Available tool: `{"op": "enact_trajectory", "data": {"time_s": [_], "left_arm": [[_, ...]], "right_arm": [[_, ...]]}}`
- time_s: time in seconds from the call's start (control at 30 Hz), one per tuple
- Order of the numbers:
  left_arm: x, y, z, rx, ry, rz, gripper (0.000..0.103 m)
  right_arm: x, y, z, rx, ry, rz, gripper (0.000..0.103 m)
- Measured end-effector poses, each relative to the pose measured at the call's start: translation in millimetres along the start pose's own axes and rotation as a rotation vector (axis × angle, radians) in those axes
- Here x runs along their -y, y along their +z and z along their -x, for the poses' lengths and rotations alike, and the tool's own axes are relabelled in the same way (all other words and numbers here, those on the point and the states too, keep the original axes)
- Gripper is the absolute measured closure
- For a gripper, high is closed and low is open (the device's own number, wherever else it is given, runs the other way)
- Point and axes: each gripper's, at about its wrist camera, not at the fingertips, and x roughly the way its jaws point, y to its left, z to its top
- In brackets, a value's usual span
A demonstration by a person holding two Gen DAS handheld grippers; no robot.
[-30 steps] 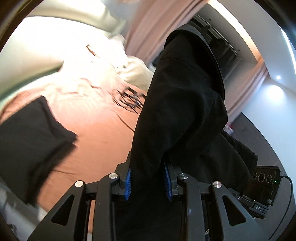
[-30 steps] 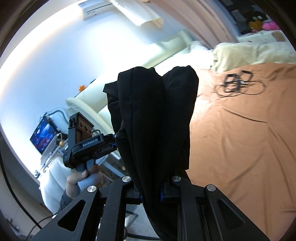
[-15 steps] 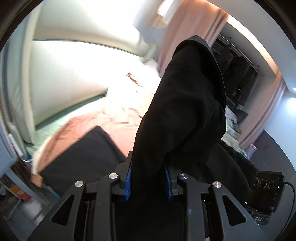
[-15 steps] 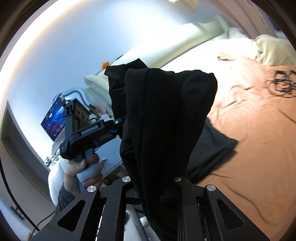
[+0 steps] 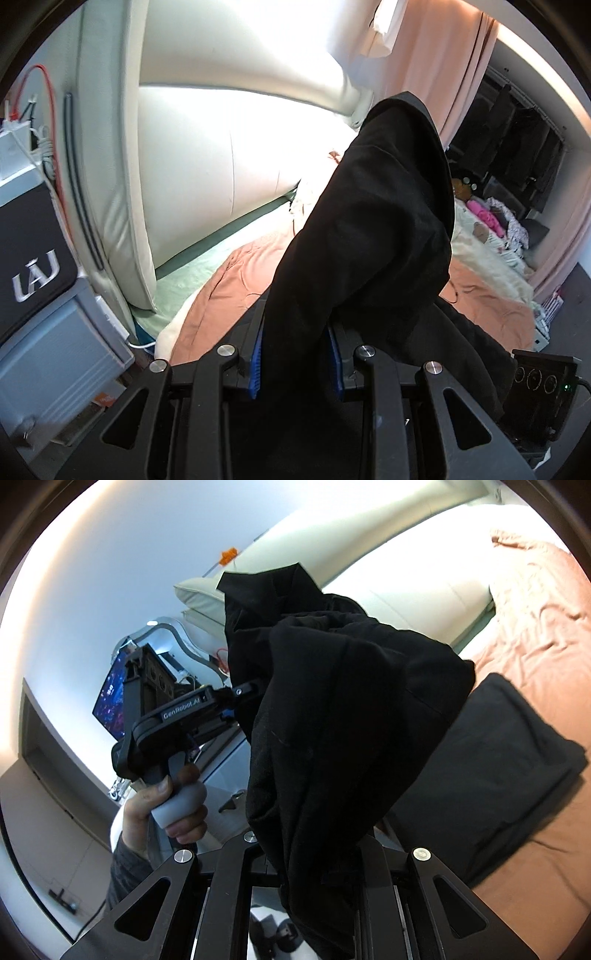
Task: Fold large clothes
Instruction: 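Lift the folded shirt with both tools and carry it toward the headboard, then lower the folded shirt onto the bed corner by the headboard and open both tools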
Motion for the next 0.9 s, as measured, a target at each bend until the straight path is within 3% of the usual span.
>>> {"op": "enact_trajectory", "data": {"time_s": [0.3, 0.43, 0.6, 0.73, 0.9], "left_arm": [[14, 35, -98, -0.079, -0.020, -0.015, 0.074], [27, 34, -147, -0.129, -0.022, -0.019, 0.074], [40, 29, -179, -0.162, 0.015, -0.040, 0.074], [39, 16, -177, -0.136, 0.142, -0.079, 0.073], [11, -19, -145, -0.113, 0.132, 0.036, 0.071]], "right_arm": [[81, 13, -8, 0.014, -0.059, -0.084, 0.090], [111, 18, -14, 0.019, -0.094, -0.130, 0.090], [157, 20, -24, 0.010, -0.112, -0.179, 0.090], [192, 13, -27, 0.011, -0.162, -0.214, 0.090], [261, -5, -32, -0.021, -0.265, -0.319, 0.089]]}}
